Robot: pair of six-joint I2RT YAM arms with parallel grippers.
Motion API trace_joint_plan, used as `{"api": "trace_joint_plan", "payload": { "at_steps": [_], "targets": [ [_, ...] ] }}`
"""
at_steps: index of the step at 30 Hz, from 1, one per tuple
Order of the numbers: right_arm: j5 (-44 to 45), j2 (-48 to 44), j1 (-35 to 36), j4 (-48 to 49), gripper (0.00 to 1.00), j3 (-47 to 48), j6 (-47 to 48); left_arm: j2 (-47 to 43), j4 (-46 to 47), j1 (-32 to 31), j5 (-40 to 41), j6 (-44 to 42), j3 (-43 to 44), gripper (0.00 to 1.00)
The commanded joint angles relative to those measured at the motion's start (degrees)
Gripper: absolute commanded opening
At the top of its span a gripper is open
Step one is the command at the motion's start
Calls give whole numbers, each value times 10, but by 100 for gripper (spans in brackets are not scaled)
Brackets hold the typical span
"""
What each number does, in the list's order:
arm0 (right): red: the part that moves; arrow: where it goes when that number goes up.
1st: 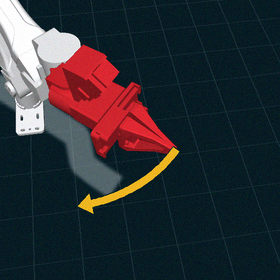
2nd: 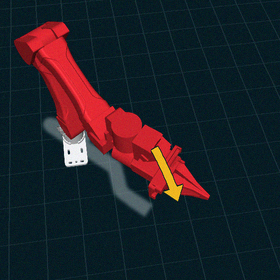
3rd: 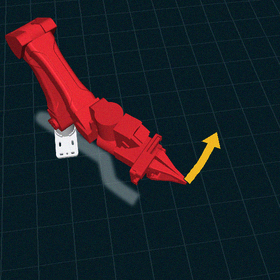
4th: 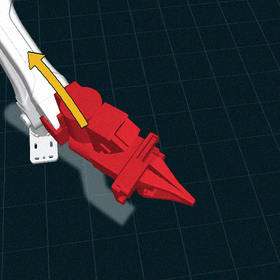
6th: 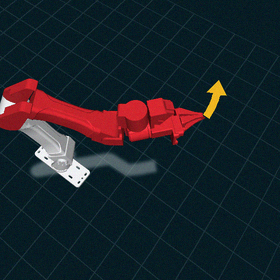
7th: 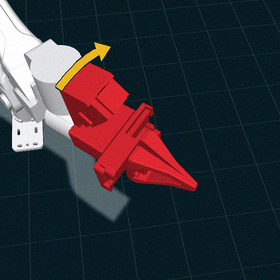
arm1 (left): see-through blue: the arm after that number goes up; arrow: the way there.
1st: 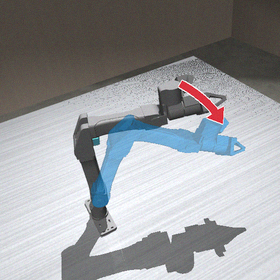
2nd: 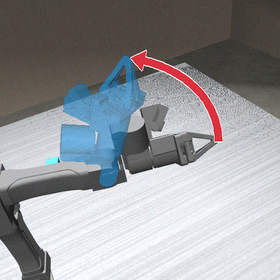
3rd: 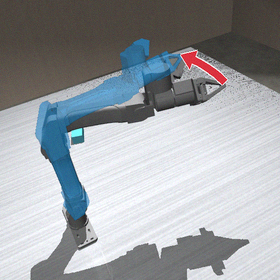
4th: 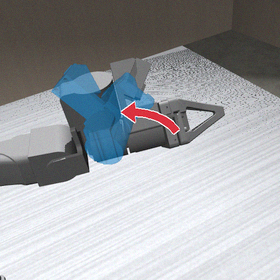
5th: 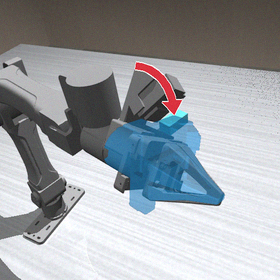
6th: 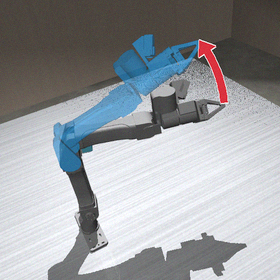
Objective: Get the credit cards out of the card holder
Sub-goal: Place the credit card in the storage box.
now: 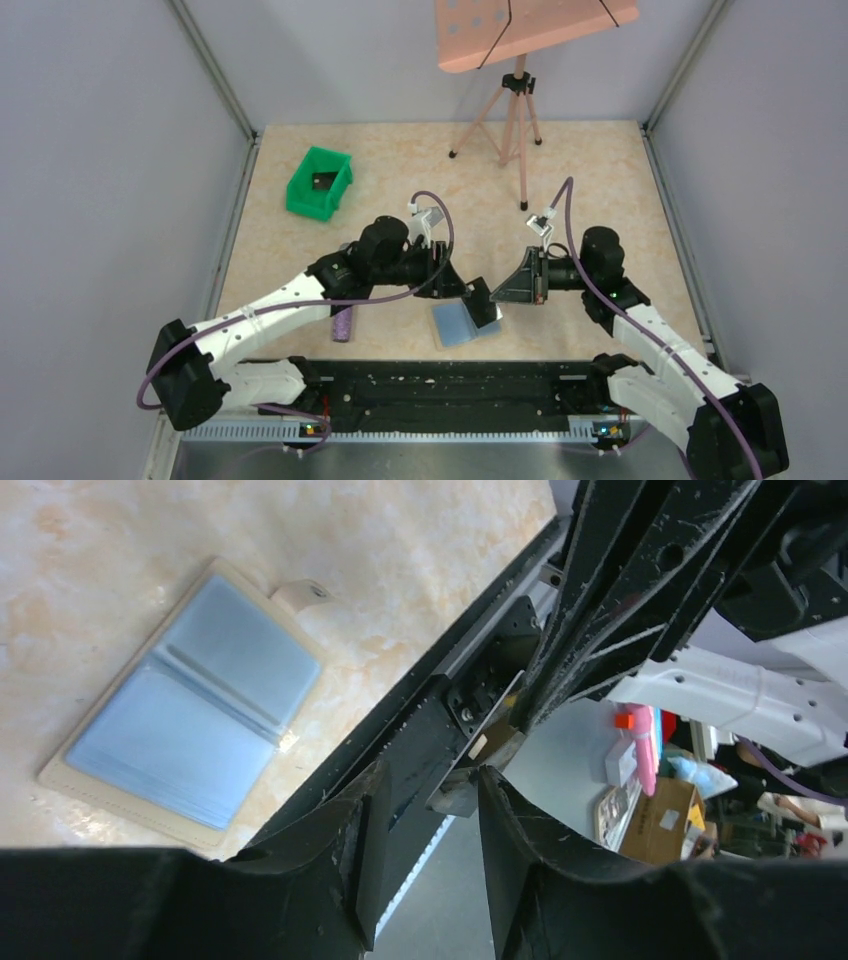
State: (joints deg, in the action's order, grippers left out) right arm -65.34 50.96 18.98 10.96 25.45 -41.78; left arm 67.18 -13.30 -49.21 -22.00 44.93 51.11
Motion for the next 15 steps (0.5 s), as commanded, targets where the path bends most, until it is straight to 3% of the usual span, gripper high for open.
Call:
{"api": "trace_joint_plan", "payload": {
  "at_steps": [1, 6, 15],
  "targets": [
    [-22, -9, -4, 57, 0, -5, -18, -17, 74, 2, -61, 20, -19, 40],
    [-19, -14, -5, 47, 0, -5, -12, -16, 102, 2, -74, 38, -35, 27],
    [-15, -31, -5, 41, 0, -17, -12, -34, 128, 10, -91, 60, -51, 26]
  ]
}}
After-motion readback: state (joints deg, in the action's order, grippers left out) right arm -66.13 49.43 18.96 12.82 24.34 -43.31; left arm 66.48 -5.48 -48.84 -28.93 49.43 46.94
